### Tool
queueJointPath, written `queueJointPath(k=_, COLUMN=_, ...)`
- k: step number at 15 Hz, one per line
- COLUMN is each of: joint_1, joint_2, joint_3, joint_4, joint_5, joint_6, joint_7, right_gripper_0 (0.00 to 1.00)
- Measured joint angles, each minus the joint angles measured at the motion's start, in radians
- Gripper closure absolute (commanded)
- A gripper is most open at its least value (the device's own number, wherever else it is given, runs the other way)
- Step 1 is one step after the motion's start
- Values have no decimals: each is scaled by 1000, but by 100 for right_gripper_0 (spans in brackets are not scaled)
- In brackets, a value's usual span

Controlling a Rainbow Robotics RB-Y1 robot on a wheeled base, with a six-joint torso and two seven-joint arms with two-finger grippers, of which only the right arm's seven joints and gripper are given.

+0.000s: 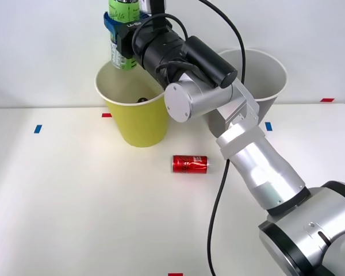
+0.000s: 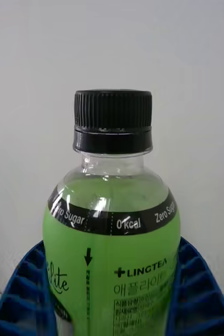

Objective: Put cans in the gray bin, plastic bottles in the light green bin

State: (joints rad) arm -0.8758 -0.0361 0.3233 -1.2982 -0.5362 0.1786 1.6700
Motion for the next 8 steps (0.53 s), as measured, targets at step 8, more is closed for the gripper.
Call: queueJointPath(k=8, joint_1=21, joint_2=-107, joint_3=126, joint_4=1, joint_5=-32, joint_6=-152, joint_7=-41, right_gripper_0=0)
